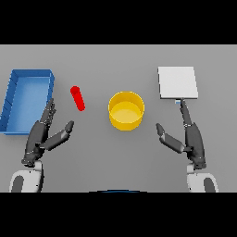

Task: Pick up the red beaker and tilt it to pour out 1 green nut into yellow bowl. Pick up the yellow bowl and place it on the metallic measuring scale.

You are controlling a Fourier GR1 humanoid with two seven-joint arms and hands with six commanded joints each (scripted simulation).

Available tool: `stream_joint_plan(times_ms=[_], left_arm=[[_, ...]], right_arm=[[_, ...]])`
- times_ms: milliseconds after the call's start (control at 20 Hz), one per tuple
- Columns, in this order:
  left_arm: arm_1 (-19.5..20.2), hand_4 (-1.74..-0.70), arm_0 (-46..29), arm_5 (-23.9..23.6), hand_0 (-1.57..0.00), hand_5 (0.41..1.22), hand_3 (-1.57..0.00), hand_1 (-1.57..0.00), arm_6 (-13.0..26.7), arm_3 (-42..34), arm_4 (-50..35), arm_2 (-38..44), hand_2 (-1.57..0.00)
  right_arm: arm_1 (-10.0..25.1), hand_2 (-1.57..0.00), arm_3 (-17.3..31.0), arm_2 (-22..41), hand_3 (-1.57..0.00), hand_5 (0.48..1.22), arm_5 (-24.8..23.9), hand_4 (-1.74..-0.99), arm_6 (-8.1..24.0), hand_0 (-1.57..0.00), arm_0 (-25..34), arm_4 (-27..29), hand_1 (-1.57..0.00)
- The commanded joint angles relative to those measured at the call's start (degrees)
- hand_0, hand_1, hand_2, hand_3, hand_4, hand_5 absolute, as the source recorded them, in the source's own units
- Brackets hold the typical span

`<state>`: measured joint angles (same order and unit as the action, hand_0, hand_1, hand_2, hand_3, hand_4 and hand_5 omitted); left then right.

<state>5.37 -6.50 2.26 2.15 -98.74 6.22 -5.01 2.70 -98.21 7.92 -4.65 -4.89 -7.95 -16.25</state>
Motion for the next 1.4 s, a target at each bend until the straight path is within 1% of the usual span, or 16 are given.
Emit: stream_joint_plan(times_ms=[0, 50, 100, 150, 200, 250, 350, 450, 600, 750, 900, 950, 1100, 1200, 1300, 1350], left_arm=[[-0.25, -1.16, 0.62, -0.01, 0.0, 0.604, 0.0, 0.0, -0.15, 2.02, 0.82, -0.34, 0.0], [-0.69, -1.17, 2.53, -0.3, 0.0, 0.605, 0.0, 0.0, -0.11, 3.97, 1.27, -0.34, 0.0], [-0.96, -1.19, 3.8, -0.46, 0.0, 0.611, 0.0, 0.0, -1.22, 6.28, 1.46, -0.04, 0.0], [-1.08, -1.21, 5.01, -0.49, 0.0, 0.615, 0.0, 0.0, -1.67, 7.88, 1.69, 0.06, 0.0], [-1.37, -1.22, 6.68, -0.8, 0.0, 0.622, 0.0, 0.0, -1.8, 9.93, 2.41, -0.05, 0.0], [-1.56, -1.22, 8.42, -1.52, 0.0, 0.626, 0.0, 0.0, -1.92, 11.94, 3.19, 0.14, 0.0], [-1.64, -1.23, 11.58, -2.24, 0.0, 0.636, 0.0, 0.0, -2.12, 15.4, 4.08, 0.53, 0.0], [-1.75, -1.25, 14.9, -2.28, 0.0, 0.65, 0.0, 0.0, -2.61, 18.97, 3.77, 1.42, 0.0], [-1.75, -1.27, 18.84, -3.28, 0.0, 0.673, 0.0, 0.0, -4.89, 24.78, 4.27, 2.74, 0.0], [-2.11, -1.28, 21.59, -3.38, 0.0, 0.682, 0.0, 0.0, -5.35, 28.33, 3.97, 3.54, 0.0], [-2.52, -1.3, 24.29, -3.53, 0.0, 0.689, 0.0, 0.0, -6.06, 31.89, 4.22, 3.88, 0.0], [-2.49, -1.3, 24.88, -3.75, 0.0, 0.691, 0.0, 0.0, -6.18, 32.62, 4.7, 3.75, 0.0], [-2.58, -1.29, 27.69, -3.64, 0.0, 0.684, 0.0, 0.0, -5.89, 35.39, 4.47, 4.38, 0.0], [-2.68, -1.29, 29.7, -4.35, 0.0, 0.683, 0.0, 0.0, -5.37, 37.05, 4.86, 4.7, 0.0], [-2.39, -1.3, 30.19, -3.53, 0.0, 0.686, 0.0, 0.0, -6.24, 38.52, 4.24, 5.26, 0.0], [-2.68, -1.31, 31.06, -3.4, 0.0, 0.688, 0.0, 0.0, -6.81, 39.66, 3.53, 5.93, 0.0]], right_arm=[[-0.08, 0.0, 0.25, -0.38, 0.0, 0.607, 0.43, -1.212, 0.68, 0.0, 0.54, 0.97, 0.0], [-0.26, 0.0, 0.11, -0.24, 0.0, 0.611, 0.78, -1.224, 0.15, 0.0, 0.4, 1.39, 0.0], [-0.07, 0.0, 0.48, -0.39, 0.0, 0.617, 0.74, -1.23, 0.11, 0.0, 0.55, 1.25, 0.0], [0.51, 0.0, -0.44, -0.31, 0.0, 0.623, 0.84, -1.236, -0.46, 0.0, -0.22, 0.92, 0.0], [0.65, 0.0, -0.04, -0.5, 0.0, 0.627, 0.99, -1.246, -0.07, 0.0, 0.49, 1.08, 0.0], [0.09, 0.0, -0.55, 0.14, 0.0, 0.631, 1.12, -1.256, -0.6, 0.0, 0.1, 1.03, 0.0], [0.36, 0.0, -0.49, -0.37, 0.0, 0.632, 1.43, -1.267, -1.32, 0.0, -0.11, 1.8, 0.0], [-0.03, 0.0, -0.68, -0.29, 0.0, 0.634, 1.6, -1.28, -0.8, 0.0, 0.16, 2.2, 0.0], [0.27, 0.0, -0.73, -0.22, 0.0, 0.635, 1.42, -1.274, -1.21, 0.0, -0.14, 1.61, 0.0], [0.26, 0.0, -1.12, -0.18, 0.0, 0.635, 1.09, -1.266, -0.08, 0.0, 0.03, 1.21, 0.0], [0.32, 0.0, -0.19, -0.67, 0.0, 0.642, 1.33, -1.27, 0.37, 0.0, 0.5, 1.86, 0.0], [1.13, 0.0, -0.26, -1.5, 0.0, 0.644, 1.67, -1.272, -0.41, 0.0, 0.41, 2.64, 0.0], [0.54, 0.0, -0.17, -0.91, 0.0, 0.643, 1.69, -1.269, -0.05, 0.0, 0.42, 2.39, 0.0], [0.37, 0.0, -0.72, -0.91, 0.0, 0.641, 1.68, -1.268, -0.58, 0.0, -0.23, 2.63, 0.0], [0.51, 0.0, -0.64, -1.27, 0.0, 0.639, 1.66, -1.268, 0.06, 0.0, -0.14, 2.94, 0.0], [0.49, 0.0, -0.84, -1.2, 0.0, 0.64, 1.62, -1.269, -0.45, 0.0, -0.2, 2.91, 0.0]])
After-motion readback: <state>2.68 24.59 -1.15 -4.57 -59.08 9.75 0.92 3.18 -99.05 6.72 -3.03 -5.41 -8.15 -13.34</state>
